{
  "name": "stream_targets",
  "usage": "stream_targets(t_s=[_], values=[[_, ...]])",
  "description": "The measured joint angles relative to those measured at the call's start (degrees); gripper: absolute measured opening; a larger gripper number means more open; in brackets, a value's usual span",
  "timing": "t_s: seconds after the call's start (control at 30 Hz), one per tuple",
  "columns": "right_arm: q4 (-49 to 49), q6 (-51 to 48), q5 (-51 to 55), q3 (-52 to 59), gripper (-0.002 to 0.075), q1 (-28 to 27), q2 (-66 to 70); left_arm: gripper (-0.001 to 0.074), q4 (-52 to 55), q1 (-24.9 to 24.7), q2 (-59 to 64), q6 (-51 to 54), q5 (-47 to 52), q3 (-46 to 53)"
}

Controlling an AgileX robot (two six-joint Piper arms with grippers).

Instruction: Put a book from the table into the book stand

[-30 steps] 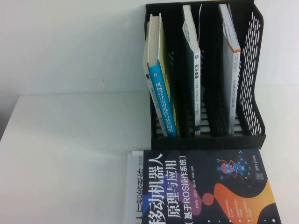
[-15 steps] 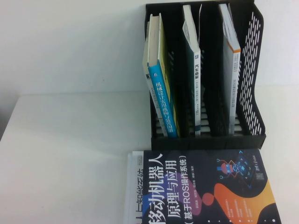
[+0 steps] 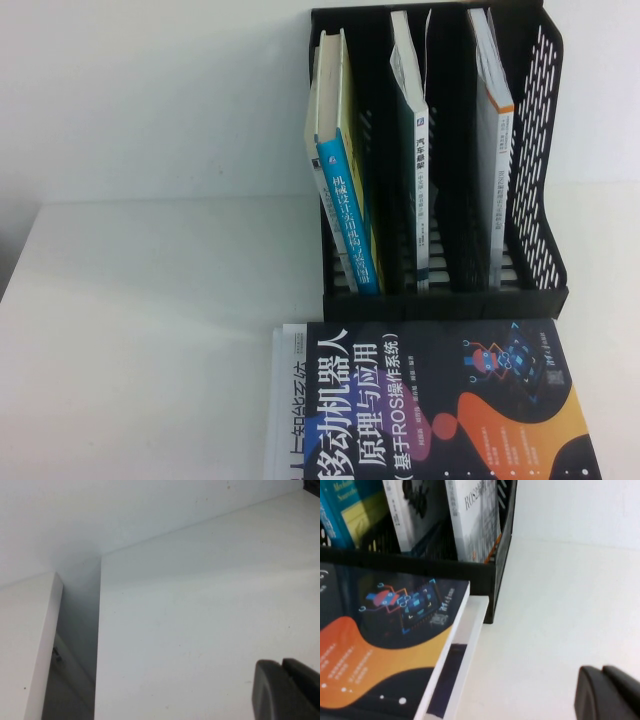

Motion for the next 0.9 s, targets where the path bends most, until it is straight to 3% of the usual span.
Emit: stream_targets(t_s=[0.13, 0.53, 0.9], values=[[0.00, 2.48, 0.00, 5.08, -0.0003, -0.43, -4.26, -0.0002, 0.00, 0.00, -0.09, 0.00, 0.00, 0.00], [1.18, 3.25, 0.95, 5.21, -0.0003, -7.73, -4.66, -0.0002, 0.00, 0.00, -0.13, 0.00, 0.00, 0.00], [1.30, 3.25, 0.95, 5.21, -0.0003, -7.91, -4.66, -0.0002, 0.00, 0.00, -0.13, 0.00, 0.00, 0.00]])
